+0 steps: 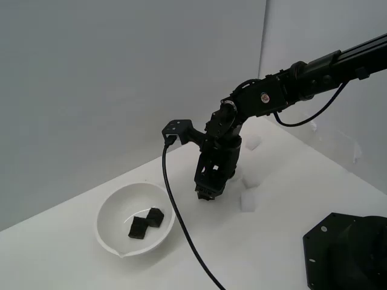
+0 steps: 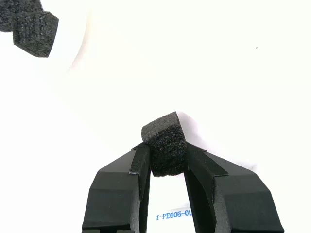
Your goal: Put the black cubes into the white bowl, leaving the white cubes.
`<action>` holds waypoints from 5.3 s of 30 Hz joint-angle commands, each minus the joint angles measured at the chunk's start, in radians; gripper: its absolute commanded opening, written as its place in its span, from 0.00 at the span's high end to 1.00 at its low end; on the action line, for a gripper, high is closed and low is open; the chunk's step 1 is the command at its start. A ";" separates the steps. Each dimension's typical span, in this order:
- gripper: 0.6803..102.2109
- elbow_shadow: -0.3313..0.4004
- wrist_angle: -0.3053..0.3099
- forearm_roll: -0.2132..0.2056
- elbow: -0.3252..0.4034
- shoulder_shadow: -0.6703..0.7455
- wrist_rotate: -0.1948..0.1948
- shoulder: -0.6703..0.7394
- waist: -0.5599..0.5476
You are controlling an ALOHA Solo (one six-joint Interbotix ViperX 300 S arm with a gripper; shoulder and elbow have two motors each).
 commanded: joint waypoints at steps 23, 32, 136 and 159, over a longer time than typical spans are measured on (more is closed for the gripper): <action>0.98 -0.114 0.044 -0.049 -0.109 0.333 -0.044 0.327 -0.089; 0.98 -0.173 0.041 -0.069 -0.169 0.305 -0.081 0.301 -0.218; 0.98 0.462 -0.147 -0.097 0.462 1.473 0.051 1.460 0.351; 0.97 0.485 -0.107 -0.091 0.485 1.766 0.051 1.758 0.356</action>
